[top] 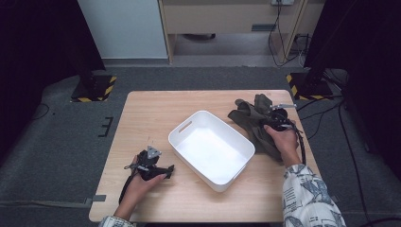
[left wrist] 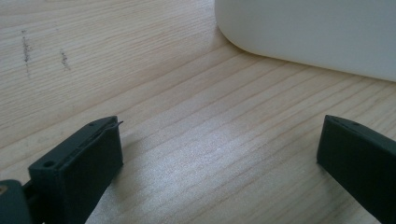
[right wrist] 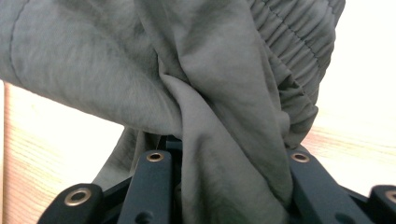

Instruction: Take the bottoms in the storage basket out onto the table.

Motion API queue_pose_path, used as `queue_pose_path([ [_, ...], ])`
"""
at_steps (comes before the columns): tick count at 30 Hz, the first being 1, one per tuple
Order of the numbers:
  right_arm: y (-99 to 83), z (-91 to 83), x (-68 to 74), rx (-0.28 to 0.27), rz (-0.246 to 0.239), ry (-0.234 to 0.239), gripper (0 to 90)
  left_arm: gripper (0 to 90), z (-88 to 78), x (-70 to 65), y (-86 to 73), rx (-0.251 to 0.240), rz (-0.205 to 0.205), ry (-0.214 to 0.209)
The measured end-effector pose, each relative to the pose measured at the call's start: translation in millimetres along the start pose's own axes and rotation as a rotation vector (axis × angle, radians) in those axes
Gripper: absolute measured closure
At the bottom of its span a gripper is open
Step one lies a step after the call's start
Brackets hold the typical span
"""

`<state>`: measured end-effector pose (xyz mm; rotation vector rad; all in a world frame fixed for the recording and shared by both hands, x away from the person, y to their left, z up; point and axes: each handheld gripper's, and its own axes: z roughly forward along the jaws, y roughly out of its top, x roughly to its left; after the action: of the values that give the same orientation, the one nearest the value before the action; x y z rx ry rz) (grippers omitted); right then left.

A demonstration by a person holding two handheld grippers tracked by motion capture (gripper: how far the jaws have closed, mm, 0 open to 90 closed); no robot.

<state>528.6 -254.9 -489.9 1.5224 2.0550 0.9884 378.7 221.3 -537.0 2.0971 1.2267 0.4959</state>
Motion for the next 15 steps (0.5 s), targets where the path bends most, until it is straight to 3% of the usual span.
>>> queue_pose_path([
  [6,-9.5,7.2,3.6,0.018,-0.010,0.005,63.9,0.0,0.0,-0.1,0.0,0.000,0.000,0.000],
  [15,-13.8,17.1,14.7,0.050,-0.056,-0.016,43.5,0.0,0.1,-0.5,0.1,0.000,0.001,0.000],
])
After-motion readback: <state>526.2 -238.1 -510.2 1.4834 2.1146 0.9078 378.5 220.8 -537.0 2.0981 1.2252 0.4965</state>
